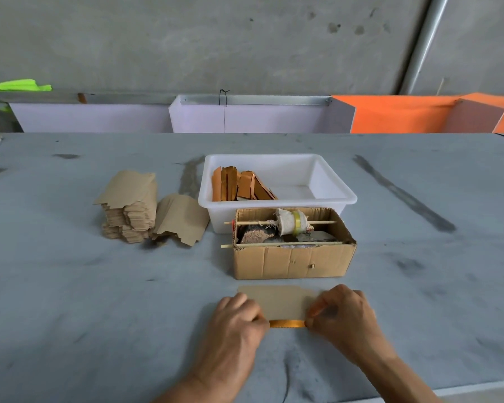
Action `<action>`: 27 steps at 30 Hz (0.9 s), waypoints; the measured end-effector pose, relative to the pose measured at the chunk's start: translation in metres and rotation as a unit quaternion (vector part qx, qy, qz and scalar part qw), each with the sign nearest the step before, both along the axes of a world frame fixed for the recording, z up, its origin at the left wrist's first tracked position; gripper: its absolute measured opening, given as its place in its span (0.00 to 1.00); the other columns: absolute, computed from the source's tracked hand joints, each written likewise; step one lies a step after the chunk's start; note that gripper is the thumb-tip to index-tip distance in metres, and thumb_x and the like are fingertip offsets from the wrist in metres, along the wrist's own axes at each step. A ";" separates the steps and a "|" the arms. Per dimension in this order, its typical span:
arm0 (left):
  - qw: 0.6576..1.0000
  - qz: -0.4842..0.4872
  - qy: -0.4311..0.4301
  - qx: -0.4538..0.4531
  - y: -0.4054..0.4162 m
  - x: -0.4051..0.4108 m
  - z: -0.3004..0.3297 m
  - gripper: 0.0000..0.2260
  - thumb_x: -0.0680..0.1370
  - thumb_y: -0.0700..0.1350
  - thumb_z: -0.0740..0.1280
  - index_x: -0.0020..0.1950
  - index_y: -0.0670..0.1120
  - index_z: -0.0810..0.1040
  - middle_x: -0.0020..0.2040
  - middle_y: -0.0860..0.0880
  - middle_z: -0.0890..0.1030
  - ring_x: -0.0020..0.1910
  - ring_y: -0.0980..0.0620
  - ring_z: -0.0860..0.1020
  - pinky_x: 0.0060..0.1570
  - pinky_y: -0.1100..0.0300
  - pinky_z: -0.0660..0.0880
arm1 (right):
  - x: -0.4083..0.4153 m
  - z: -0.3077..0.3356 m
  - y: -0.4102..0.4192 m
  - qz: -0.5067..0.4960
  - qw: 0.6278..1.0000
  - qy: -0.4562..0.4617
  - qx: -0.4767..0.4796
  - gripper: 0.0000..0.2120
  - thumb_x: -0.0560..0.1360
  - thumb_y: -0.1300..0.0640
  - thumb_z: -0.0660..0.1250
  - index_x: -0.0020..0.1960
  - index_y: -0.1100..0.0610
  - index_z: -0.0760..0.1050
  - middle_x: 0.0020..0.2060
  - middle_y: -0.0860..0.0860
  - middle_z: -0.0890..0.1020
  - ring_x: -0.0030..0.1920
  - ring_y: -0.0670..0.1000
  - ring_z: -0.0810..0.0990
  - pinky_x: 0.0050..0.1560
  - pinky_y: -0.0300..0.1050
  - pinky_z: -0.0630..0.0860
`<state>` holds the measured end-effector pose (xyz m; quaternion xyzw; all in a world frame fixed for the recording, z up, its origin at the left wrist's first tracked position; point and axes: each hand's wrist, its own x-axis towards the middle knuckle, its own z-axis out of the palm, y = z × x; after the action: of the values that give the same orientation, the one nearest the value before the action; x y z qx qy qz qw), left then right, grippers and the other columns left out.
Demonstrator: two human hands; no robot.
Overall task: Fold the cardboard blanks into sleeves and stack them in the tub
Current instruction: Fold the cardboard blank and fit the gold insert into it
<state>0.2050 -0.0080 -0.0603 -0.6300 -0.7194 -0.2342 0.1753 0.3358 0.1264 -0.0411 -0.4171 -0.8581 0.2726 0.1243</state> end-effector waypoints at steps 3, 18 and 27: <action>0.999 -0.004 0.037 -0.031 -0.001 0.002 0.002 0.12 0.65 0.40 0.57 0.27 0.48 0.78 0.30 0.54 0.76 0.32 0.54 0.76 0.31 0.61 0.70 | -0.001 -0.008 -0.015 0.023 0.981 0.089 0.170 0.12 0.61 0.65 0.77 0.34 0.48 0.82 0.35 0.43 0.77 0.45 0.56 0.76 0.42 0.54 0.74; 0.982 0.060 -0.139 -0.109 -0.012 -0.015 0.004 0.07 0.66 0.36 0.65 0.34 0.45 0.80 0.36 0.53 0.78 0.37 0.53 0.78 0.36 0.60 0.74 | 0.008 -0.011 -0.020 0.050 0.980 0.004 0.192 0.07 0.60 0.68 0.70 0.30 0.57 0.79 0.32 0.49 0.78 0.32 0.57 0.79 0.28 0.44 0.71; 0.943 0.173 -0.238 -0.155 0.031 -0.027 0.006 0.20 0.74 0.55 0.68 0.64 0.49 0.72 0.59 0.52 0.72 0.59 0.52 0.73 0.56 0.59 0.68 | -0.022 -0.001 0.007 0.102 0.986 -0.094 0.098 0.16 0.77 0.51 0.63 0.63 0.53 0.69 0.54 0.51 0.70 0.52 0.56 0.77 0.50 0.48 0.74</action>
<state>0.1777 0.0226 -0.0545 -0.4410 -0.8655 -0.2290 -0.0631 0.3137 0.1336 -0.0422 -0.3371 -0.9264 0.1584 0.0548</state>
